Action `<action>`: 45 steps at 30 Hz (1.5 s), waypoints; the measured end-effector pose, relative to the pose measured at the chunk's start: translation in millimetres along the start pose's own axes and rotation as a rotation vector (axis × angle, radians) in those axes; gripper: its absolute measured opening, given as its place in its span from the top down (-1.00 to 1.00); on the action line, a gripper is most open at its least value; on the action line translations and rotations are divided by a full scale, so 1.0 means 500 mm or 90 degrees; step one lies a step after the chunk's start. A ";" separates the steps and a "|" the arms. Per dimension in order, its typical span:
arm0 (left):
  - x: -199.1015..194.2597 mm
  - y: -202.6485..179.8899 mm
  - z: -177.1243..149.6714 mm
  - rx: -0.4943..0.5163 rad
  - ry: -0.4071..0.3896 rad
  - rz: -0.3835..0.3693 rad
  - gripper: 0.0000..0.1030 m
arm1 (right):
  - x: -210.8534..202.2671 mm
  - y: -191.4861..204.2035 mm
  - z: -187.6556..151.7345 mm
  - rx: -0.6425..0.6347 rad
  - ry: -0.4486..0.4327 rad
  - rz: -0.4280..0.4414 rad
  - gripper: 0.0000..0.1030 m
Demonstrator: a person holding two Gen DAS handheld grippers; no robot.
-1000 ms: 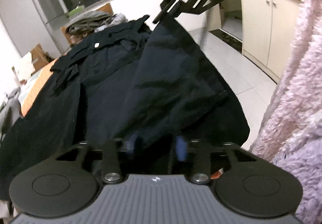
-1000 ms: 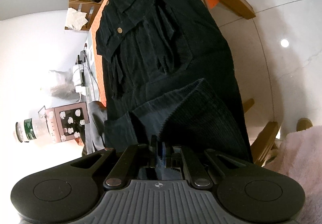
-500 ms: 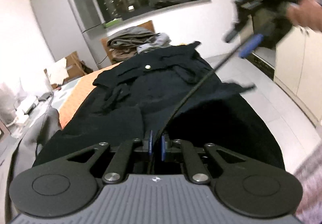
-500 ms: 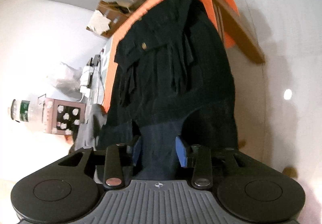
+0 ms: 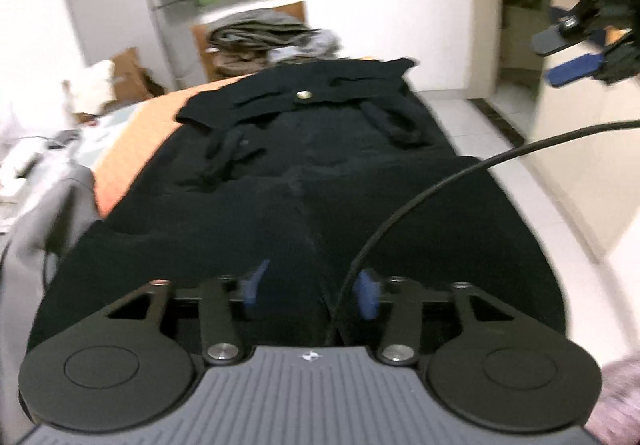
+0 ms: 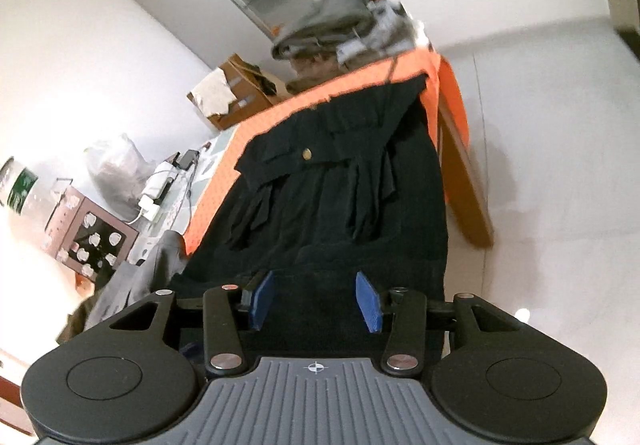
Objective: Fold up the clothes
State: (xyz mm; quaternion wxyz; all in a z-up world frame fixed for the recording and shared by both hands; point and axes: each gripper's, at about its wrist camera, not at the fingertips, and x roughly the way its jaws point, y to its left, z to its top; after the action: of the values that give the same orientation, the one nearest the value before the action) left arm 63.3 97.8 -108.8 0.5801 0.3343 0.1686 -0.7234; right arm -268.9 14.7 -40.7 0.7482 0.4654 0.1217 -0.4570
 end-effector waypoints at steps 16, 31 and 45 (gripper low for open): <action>-0.177 0.131 -0.128 -0.012 0.038 -0.122 -0.53 | -0.115 -0.015 -0.110 -0.100 -0.060 -0.117 0.05; -0.200 0.152 -0.050 -0.126 0.018 -0.339 -0.60 | -0.149 -0.180 -0.151 0.066 -0.091 -0.290 0.07; -0.142 -0.076 0.040 -0.301 -0.005 0.031 -0.56 | -0.090 -0.195 0.140 -0.215 0.000 -0.009 0.04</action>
State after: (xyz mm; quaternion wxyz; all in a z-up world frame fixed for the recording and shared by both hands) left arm 28.4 147.0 -51.7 0.6602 0.1899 0.3230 -0.6509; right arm -388.5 -30.7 -32.4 0.8127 0.3322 0.2000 -0.4350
